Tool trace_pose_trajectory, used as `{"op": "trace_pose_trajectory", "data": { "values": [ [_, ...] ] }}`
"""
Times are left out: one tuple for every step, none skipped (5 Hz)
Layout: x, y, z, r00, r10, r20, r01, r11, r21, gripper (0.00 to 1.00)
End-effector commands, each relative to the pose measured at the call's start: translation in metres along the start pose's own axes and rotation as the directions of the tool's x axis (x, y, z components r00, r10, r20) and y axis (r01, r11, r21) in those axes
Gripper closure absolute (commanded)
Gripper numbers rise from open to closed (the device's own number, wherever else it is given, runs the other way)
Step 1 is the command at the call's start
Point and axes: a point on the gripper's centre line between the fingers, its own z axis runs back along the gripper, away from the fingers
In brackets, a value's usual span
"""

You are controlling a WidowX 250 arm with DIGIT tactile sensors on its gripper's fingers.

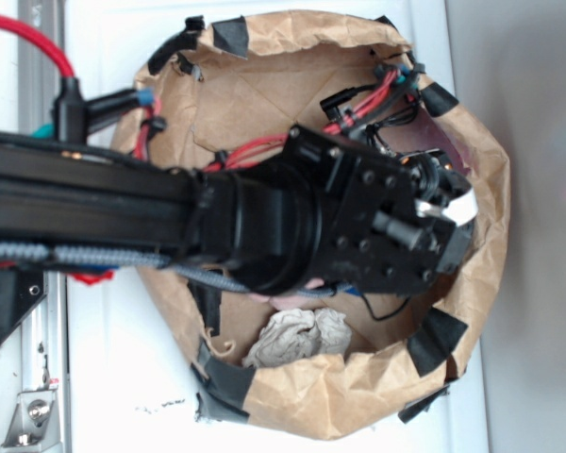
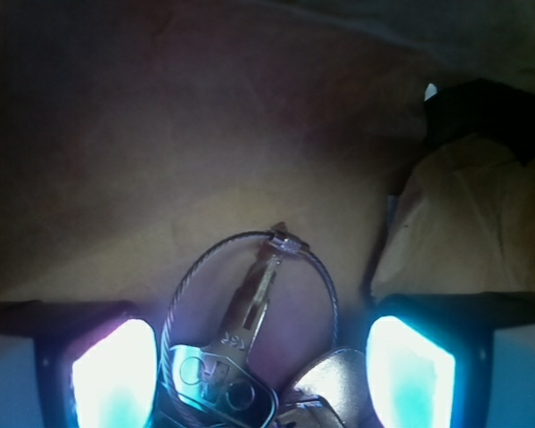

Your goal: Grab the silver keys.

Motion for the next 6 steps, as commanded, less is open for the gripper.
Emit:
{"op": "trace_pose_trajectory", "data": {
  "values": [
    [0.01,0.014,-0.013,0.999,0.037,0.009,-0.037,0.995,0.089,0.0],
    [0.009,0.019,-0.015,0.999,0.035,0.001,-0.035,0.994,0.106,0.0],
    [0.006,0.021,-0.014,0.999,0.033,-0.013,-0.031,0.995,0.094,1.0],
    [0.004,0.022,-0.013,1.0,0.022,-0.02,-0.02,0.995,0.093,1.0],
    [0.002,0.022,-0.012,1.0,0.018,-0.022,-0.016,0.996,0.088,1.0],
    [-0.002,0.023,-0.011,0.999,0.005,-0.038,-0.002,0.996,0.088,1.0]
  ]
}}
